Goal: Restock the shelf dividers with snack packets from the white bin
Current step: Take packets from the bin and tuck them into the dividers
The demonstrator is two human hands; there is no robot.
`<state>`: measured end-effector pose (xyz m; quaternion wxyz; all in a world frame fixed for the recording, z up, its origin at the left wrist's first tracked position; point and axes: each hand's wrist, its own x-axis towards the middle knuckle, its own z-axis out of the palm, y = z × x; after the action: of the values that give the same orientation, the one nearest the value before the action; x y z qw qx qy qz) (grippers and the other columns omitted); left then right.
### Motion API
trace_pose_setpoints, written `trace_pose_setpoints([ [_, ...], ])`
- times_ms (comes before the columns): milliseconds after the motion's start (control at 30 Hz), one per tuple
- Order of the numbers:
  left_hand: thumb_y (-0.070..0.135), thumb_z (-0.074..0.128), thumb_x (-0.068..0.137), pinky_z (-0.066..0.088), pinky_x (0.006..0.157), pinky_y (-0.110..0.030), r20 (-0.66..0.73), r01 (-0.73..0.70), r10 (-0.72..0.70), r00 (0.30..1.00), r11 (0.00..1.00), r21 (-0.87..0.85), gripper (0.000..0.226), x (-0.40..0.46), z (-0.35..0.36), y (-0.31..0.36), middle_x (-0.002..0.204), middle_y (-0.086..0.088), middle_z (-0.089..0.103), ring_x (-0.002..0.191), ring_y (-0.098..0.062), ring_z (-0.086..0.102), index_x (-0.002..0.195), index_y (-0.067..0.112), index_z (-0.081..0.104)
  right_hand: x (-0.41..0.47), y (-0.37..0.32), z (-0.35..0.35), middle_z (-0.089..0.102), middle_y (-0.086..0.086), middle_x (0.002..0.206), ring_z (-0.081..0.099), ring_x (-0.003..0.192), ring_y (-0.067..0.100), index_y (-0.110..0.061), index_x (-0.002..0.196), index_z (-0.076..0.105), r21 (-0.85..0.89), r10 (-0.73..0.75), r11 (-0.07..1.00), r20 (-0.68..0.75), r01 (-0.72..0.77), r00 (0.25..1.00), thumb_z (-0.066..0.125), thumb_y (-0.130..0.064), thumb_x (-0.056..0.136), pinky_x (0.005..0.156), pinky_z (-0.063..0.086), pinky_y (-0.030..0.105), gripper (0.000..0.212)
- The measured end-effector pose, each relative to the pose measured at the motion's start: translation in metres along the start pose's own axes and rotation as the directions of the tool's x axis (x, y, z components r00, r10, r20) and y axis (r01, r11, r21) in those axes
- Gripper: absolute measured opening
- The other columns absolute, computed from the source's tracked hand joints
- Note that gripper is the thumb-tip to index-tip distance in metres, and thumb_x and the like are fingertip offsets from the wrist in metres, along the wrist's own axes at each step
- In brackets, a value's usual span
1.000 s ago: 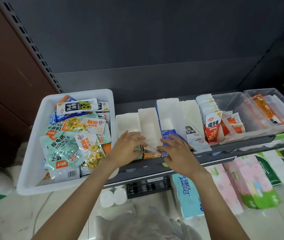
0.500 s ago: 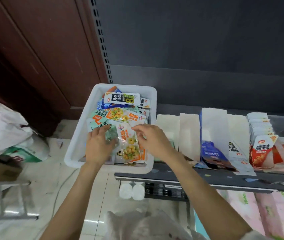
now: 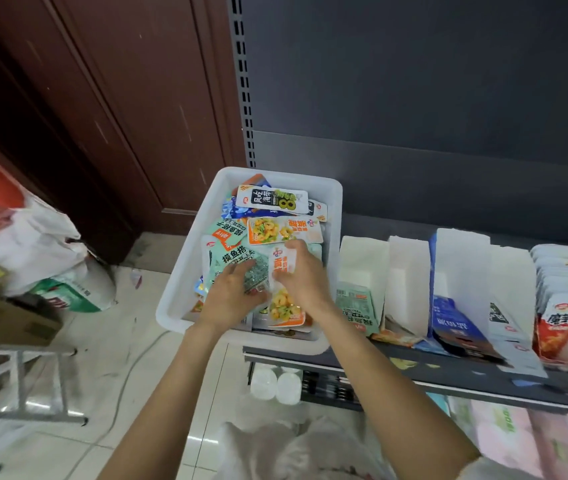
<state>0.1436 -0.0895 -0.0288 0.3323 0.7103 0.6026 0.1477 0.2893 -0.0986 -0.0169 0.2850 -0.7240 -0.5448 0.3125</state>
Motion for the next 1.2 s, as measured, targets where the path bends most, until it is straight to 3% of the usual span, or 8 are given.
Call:
trace_pose_setpoints([
  [133, 0.017, 0.067, 0.085, 0.053, 0.078, -0.022, 0.142, 0.007, 0.086, 0.986, 0.833, -0.554, 0.034, -0.019, -0.013, 0.038, 0.098, 0.006, 0.072, 0.089, -0.011, 0.068, 0.118, 0.018, 0.057, -0.018, -0.012, -0.046, 0.055, 0.004, 0.129, 0.061, 0.104, 0.012, -0.023, 0.117, 0.047, 0.535, 0.035, 0.845, -0.046, -0.005, 0.998, 0.061, -0.006, 0.09, 0.072, 0.056, 0.021, 0.035],
  [233, 0.014, 0.065, 0.087, 0.054, 0.077, -0.026, 0.027, -0.187, 0.242, 0.97, 0.811, -0.555, 0.019, -0.018, -0.017, 0.069, 0.095, 0.01, 0.072, 0.087, -0.009, 0.068, 0.103, 0.023, 0.062, -0.039, -0.011, -0.092, 0.066, 0.005, 0.111, 0.067, 0.089, 0.007, -0.032, 0.124, 0.038, 0.674, 0.019, 0.733, -0.16, 0.095, 0.987, 0.063, -0.004, 0.088, 0.065, 0.053, 0.017, 0.052],
  [367, 0.028, 0.065, 0.086, 0.052, 0.078, -0.029, -0.088, -0.519, 0.513, 0.854, 0.824, -0.228, 0.013, -0.001, 0.007, 0.115, 0.096, 0.013, 0.069, 0.088, -0.003, 0.063, 0.098, 0.023, 0.068, -0.074, 0.014, -0.153, 0.068, -0.008, 0.096, 0.065, 0.084, -0.001, -0.032, 0.11, 0.049, 0.296, -0.151, 0.914, -0.386, 0.278, 0.91, 0.063, -0.009, 0.089, 0.07, 0.052, 0.014, 0.035],
  [567, 0.035, 0.062, 0.083, 0.045, 0.075, -0.031, -0.11, -0.734, 0.735, 0.669, 0.677, 0.058, 0.02, 0.01, 0.067, 0.162, 0.088, 0.004, 0.072, 0.079, -0.017, 0.064, 0.089, 0.021, 0.074, -0.115, 0.072, -0.188, 0.07, -0.005, 0.089, 0.064, 0.076, 0.013, -0.017, 0.102, 0.061, -0.193, -0.242, 0.967, -0.502, 0.166, 0.83, 0.053, -0.017, 0.096, 0.066, 0.049, 0.023, 0.011],
  [667, 0.03, 0.064, 0.082, 0.042, 0.077, -0.033, -0.001, -0.752, 0.755, 0.656, 0.653, 0.085, 0.019, 0.012, 0.089, 0.159, 0.087, 0.001, 0.073, 0.079, -0.02, 0.065, 0.092, 0.018, 0.075, -0.121, 0.092, -0.184, 0.067, -0.003, 0.079, 0.057, 0.062, 0.013, -0.016, 0.104, 0.062, -0.337, -0.263, 0.936, -0.486, 0.098, 0.834, 0.053, -0.011, 0.095, 0.052, 0.036, 0.011, 0.014],
  [967, 0.033, 0.053, 0.093, 0.047, 0.078, -0.034, 0.347, -0.748, 0.68, 0.646, 0.653, 0.115, 0.028, 0.009, 0.093, 0.133, 0.096, -0.005, 0.069, 0.089, -0.021, 0.059, 0.107, 0.012, 0.067, -0.123, 0.092, -0.175, 0.062, -0.003, 0.061, 0.05, 0.043, 0.015, -0.016, 0.096, 0.065, -0.543, -0.39, 0.823, -0.33, 0.165, 0.86, 0.053, -0.003, 0.08, 0.047, 0.03, 0.019, 0.023],
  [1100, 0.031, 0.059, 0.09, 0.046, 0.086, -0.035, 0.346, -0.751, 0.679, 0.647, 0.647, 0.132, 0.03, 0.005, 0.093, 0.125, 0.108, 0.001, 0.068, 0.098, -0.018, 0.058, 0.117, 0.022, 0.064, -0.121, 0.106, -0.165, 0.067, -0.004, 0.079, 0.061, 0.066, 0.016, -0.025, 0.107, 0.063, -0.501, -0.234, 0.854, -0.13, 0.14, 0.963, 0.048, -0.01, 0.092, 0.054, 0.046, 0.029, 0.026],
  [1200, 0.033, 0.06, 0.088, 0.045, 0.088, -0.035, 0.341, -0.763, 0.694, 0.634, 0.634, 0.127, 0.029, 0.001, 0.095, 0.124, 0.11, 0.005, 0.068, 0.1, -0.016, 0.058, 0.117, 0.027, 0.063, -0.119, 0.121, -0.16, 0.068, 0.0, 0.101, 0.058, 0.102, 0.017, -0.022, 0.113, 0.064, -0.543, -0.17, 0.832, -0.051, 0.115, 0.984, 0.042, -0.02, 0.096, 0.087, 0.047, 0.034, 0.027],
])
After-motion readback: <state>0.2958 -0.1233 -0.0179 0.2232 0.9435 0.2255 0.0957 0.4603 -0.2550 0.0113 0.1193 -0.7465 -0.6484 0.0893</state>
